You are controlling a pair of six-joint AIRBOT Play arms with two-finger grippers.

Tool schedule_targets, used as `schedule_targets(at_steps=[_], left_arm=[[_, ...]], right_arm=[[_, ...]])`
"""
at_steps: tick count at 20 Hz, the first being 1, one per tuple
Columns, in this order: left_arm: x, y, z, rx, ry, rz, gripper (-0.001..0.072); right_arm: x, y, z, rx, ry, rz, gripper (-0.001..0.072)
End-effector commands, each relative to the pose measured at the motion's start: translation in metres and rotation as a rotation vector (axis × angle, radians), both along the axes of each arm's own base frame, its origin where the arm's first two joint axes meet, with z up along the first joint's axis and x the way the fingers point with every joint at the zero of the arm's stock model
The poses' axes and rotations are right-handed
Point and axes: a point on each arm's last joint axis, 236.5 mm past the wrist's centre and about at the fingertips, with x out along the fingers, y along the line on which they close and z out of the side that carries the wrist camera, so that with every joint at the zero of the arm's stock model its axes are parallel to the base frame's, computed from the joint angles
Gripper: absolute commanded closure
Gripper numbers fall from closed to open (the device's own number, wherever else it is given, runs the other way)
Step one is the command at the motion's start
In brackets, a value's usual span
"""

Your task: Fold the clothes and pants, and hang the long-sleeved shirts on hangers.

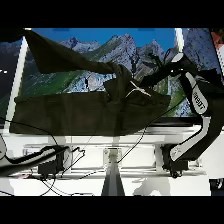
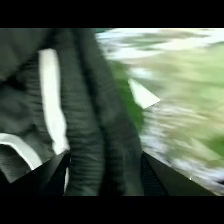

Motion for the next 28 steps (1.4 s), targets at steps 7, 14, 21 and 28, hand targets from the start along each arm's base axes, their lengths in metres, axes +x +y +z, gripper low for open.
schedule_targets(at_steps=[7,14,21,28], left_arm=[[-0.003,-0.002,-0.004,-0.002,0.019,-0.008,0.0691],[-0.003,-0.001,-0.003,0.002,0.017,-0.006,0.0691],[0.006,0.073,0.043,0.335,-0.166,0.171,0.0693],[-0.015,0.129,0.095,0.537,-0.273,0.36,0.0694]], right_arm=[[-0.053,0.046,0.016,0.122,0.187,0.144,0.023],[-0.048,0.064,0.0,0.042,0.091,0.218,0.0683],[0.045,-0.031,0.067,-0.12,-0.206,-0.119,0.0685],[0.052,-0.188,0.153,-0.193,-0.343,-0.543,0.0685]])
